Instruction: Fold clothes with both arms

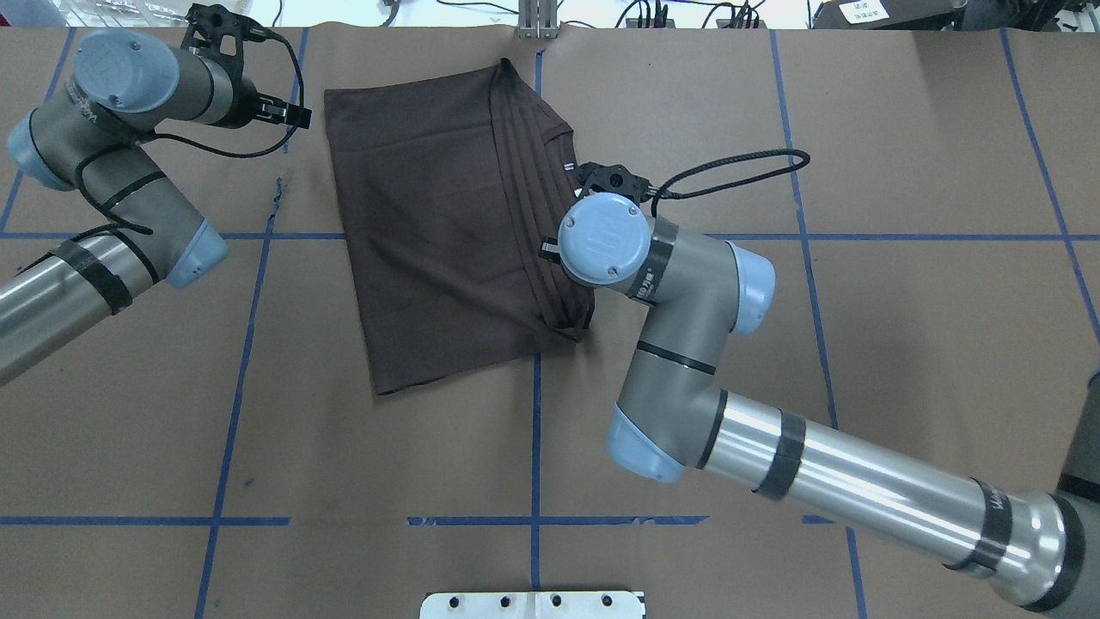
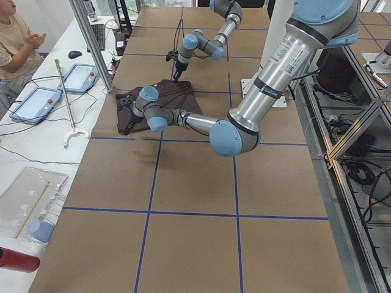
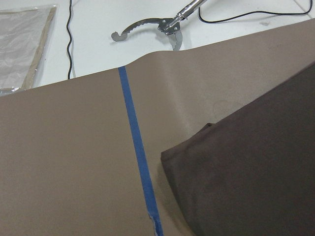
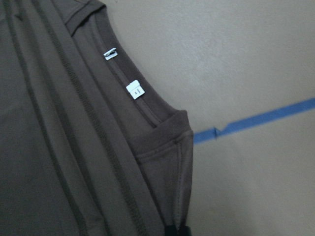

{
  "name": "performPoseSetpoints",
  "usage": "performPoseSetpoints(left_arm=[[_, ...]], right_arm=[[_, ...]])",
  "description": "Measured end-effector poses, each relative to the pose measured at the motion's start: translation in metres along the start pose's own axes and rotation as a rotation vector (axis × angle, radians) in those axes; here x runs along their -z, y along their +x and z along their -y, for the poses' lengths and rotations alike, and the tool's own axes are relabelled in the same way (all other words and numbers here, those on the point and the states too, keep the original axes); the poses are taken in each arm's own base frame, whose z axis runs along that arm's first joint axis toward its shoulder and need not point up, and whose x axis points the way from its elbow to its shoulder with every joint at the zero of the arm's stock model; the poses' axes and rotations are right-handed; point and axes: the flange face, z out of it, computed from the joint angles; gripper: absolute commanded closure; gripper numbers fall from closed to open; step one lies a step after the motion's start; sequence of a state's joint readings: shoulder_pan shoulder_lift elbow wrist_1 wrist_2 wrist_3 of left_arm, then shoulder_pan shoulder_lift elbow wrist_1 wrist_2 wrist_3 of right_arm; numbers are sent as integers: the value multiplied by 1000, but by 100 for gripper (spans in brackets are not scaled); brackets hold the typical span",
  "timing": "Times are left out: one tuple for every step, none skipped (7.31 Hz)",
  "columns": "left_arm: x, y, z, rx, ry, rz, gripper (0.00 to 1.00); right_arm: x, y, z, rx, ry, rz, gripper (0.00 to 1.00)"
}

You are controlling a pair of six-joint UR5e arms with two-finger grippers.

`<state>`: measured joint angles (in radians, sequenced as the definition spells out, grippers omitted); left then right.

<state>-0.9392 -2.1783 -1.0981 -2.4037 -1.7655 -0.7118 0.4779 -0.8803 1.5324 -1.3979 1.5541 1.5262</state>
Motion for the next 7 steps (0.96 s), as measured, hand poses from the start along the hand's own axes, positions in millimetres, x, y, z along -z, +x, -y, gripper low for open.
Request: performPoseSetpoints(left_arm=[[2,2,0,-1,2,-4,0],[4,4,-2,-3,3,-10,0],[6,7,-3,-5,5,-16,0],[7,8,-3,-7,6,-18,0],[7,9,-3,-7,7,-20,0],[8,9,-4,-8,7,-21,0],[9,10,-4,-8,8,-23,0]], right_arm=[[15,33,-36,35,1,11,100],[29,66,-68,64,-1,20,100],[38,94,-96,83,-5,19,1],[41,111,-115,93,-3,15,0],[43,120,-124,101,10,12,0],[49,123,-127,108,24,22,0],[58,120,-132,127,21,39,1]])
